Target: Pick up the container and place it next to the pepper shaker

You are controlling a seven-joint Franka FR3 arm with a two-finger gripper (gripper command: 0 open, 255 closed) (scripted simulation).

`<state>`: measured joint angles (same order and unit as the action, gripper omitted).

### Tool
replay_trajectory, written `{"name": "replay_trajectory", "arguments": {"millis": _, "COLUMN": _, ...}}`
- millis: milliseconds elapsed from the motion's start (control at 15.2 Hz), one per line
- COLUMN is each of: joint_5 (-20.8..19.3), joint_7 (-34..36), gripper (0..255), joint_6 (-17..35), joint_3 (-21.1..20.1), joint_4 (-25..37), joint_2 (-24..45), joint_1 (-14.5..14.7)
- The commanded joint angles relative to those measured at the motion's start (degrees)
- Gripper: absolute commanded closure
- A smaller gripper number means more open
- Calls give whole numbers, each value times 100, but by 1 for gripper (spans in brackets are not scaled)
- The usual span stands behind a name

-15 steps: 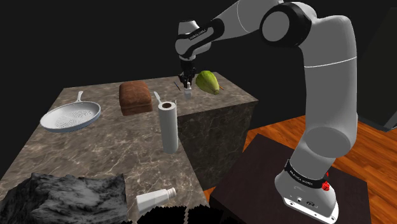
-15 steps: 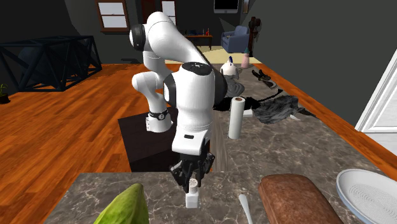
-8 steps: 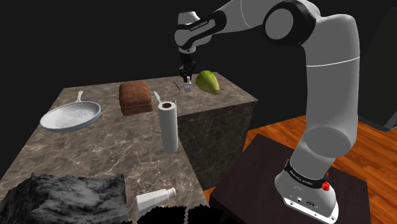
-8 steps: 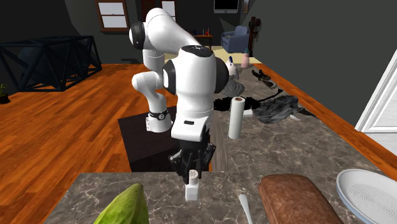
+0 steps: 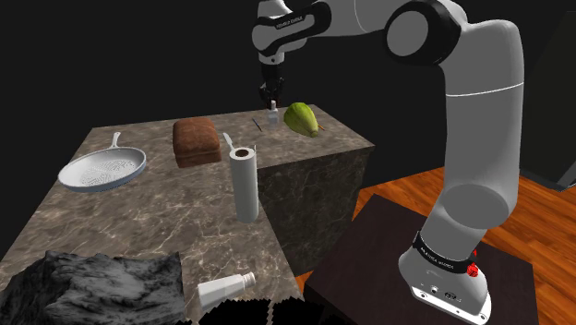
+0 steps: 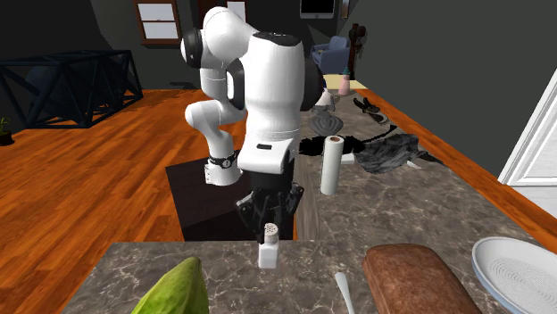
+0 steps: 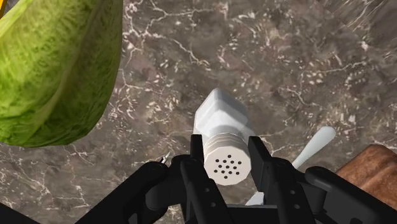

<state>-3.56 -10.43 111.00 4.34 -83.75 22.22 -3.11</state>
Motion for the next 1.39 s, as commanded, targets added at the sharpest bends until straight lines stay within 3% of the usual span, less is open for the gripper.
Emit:
{"name": "replay_trajectory", "arguments": {"millis": 0, "joint_5": -1, "joint_7": -4, "gripper": 255, "joint_6": -133, "joint_3": 0, "joint_4": 90, "joint_2": -41, "joint_1": 4}}
{"name": "replay_trajectory", "arguments": {"millis": 660, "joint_5": 15, "joint_7": -57, "gripper": 255, "joint_6": -854, "joint_3": 1, "joint_4": 833, "joint_2": -22, "joint_1": -2}}
{"name": "replay_trajectory", "arguments": {"millis": 1320, "joint_5": -241, "joint_7": 1065, "gripper": 255, "joint_6": -368, "joint_3": -355, "joint_4": -1299, "joint_2": -1570, "joint_1": 703}}
